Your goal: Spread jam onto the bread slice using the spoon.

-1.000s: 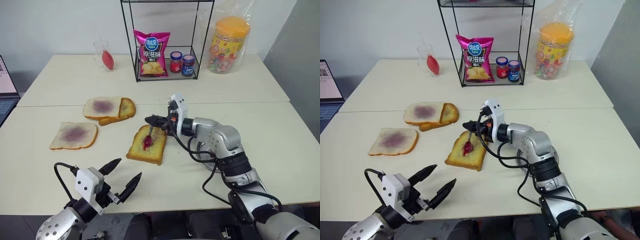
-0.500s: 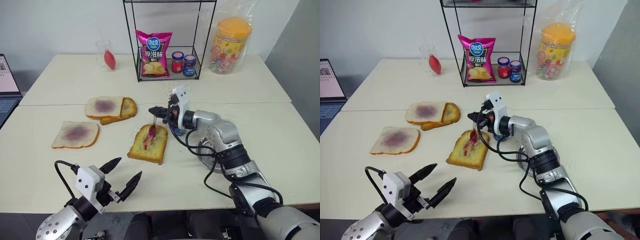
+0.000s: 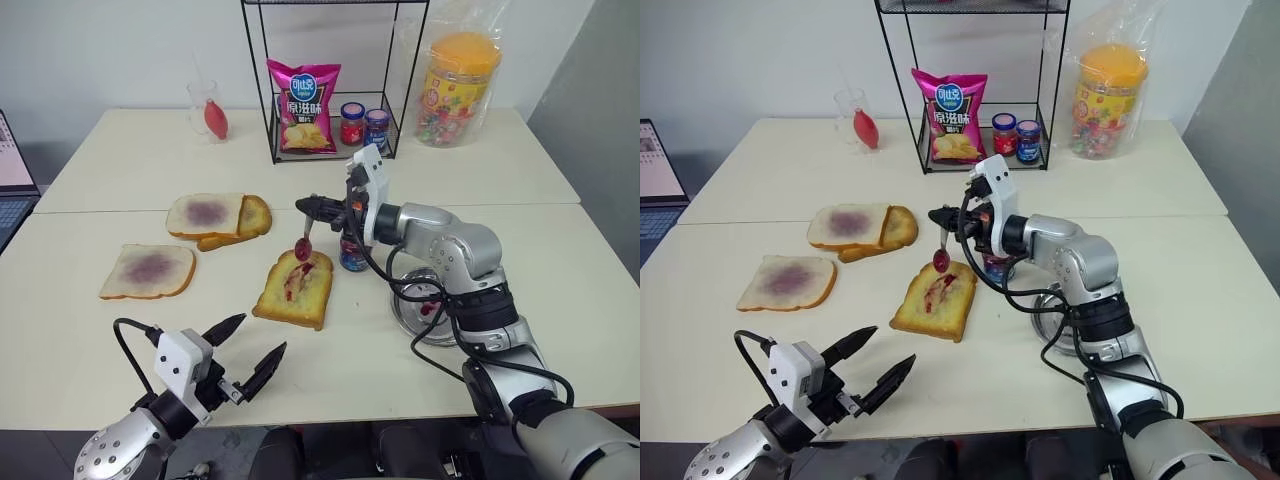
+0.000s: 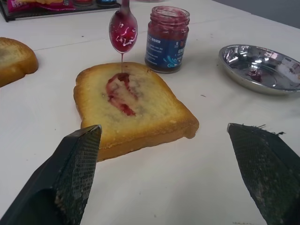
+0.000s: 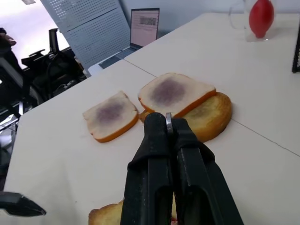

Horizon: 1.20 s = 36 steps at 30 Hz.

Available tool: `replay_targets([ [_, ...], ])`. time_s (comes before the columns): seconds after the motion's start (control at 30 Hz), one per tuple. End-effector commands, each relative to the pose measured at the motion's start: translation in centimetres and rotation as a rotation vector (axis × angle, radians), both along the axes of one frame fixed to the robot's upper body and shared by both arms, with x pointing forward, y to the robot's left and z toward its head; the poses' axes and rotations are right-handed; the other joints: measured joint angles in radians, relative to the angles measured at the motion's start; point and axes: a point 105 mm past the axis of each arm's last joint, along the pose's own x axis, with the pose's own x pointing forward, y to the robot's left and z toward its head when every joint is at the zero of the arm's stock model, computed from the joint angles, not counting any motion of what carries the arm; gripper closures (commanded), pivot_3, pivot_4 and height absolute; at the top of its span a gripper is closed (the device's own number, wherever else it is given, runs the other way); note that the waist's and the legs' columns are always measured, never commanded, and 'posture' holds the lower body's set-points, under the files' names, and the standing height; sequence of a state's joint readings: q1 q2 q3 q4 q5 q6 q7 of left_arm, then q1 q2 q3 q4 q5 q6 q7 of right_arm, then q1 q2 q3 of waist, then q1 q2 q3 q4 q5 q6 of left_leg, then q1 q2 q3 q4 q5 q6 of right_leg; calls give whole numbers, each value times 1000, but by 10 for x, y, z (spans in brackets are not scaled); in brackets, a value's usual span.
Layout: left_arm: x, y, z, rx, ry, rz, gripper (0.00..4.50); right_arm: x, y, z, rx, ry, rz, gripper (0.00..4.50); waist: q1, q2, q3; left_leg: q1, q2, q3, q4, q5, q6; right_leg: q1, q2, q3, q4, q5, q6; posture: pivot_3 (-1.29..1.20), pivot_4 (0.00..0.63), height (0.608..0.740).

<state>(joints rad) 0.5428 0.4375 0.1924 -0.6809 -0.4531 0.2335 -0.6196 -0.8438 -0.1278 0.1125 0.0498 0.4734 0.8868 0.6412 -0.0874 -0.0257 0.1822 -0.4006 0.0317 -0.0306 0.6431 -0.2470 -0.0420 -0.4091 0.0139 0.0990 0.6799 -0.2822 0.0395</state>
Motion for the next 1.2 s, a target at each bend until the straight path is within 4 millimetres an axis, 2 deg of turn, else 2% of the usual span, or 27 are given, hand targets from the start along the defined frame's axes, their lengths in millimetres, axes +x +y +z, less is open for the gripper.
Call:
replay_targets([
  [0.03, -3, -5, 10, 4, -36, -24, 0, -25, 10, -6, -36, 2, 120, 4454, 0, 0, 0, 0, 0, 0, 0, 0, 0, 0, 0, 0, 0, 0, 0, 0, 150, 740],
  [0.17, -3, -5, 9, 4, -35, -23, 0, -30, 14, -22, -76, 20, 132, 4454, 0, 0, 0, 0, 0, 0, 0, 0, 0, 0, 0, 0, 0, 0, 0, 0, 150, 740],
  [0.23, -4, -5, 9, 5, -36, -22, 0, -27, 15, -30, -93, 12, 115, 4454, 0, 0, 0, 0, 0, 0, 0, 0, 0, 0, 0, 0, 0, 0, 0, 0, 150, 740],
  [0.37, -5, -5, 9, 7, -33, -22, 0, -15, 16, -34, -104, -24, 67, 4454, 0, 0, 0, 0, 0, 0, 0, 0, 0, 0, 0, 0, 0, 0, 0, 0, 150, 740],
  [0.53, -4, -5, 10, 9, -36, -19, 0, 6, 18, -19, -64, -92, -19, 4454, -1, 0, 0, 0, 0, 0, 0, 0, 0, 0, 0, 0, 0, 0, 0, 0, 150, 740],
  [0.77, -3, -6, 11, 9, -37, -19, 0, 22, 15, -9, -53, -144, -78, 4454, 1, 0, 0, 0, 0, 0, 1, 0, 0, 0, 0, 0, 0, 0, 1, 0, 150, 740],
  [1.1, 0, -5, 14, 14, -35, -18, 0, 27, 9, -3, -64, -184, -86, 4454, 0, 0, 0, 0, 0, 0, 0, 0, 0, 0, 0, 0, 0, 1, -2, 0, 150, 740],
  [1.17, 1, -4, 16, 15, -40, -19, 0, 28, 7, 3, -46, -178, -88, 4454, 0, 0, 0, 0, 0, 1, 0, 0, 0, 0, 0, 0, 0, 1, -1, 0, 150, 740],
  [1.2, 2, -1, 19, 4, -39, -19, 0, 26, 5, 12, -11, -162, -83, 4454, 0, 0, 0, 0, 0, 0, 0, 0, 0, 0, 0, 0, 0, 1, -2, 0, 150, 740],
])
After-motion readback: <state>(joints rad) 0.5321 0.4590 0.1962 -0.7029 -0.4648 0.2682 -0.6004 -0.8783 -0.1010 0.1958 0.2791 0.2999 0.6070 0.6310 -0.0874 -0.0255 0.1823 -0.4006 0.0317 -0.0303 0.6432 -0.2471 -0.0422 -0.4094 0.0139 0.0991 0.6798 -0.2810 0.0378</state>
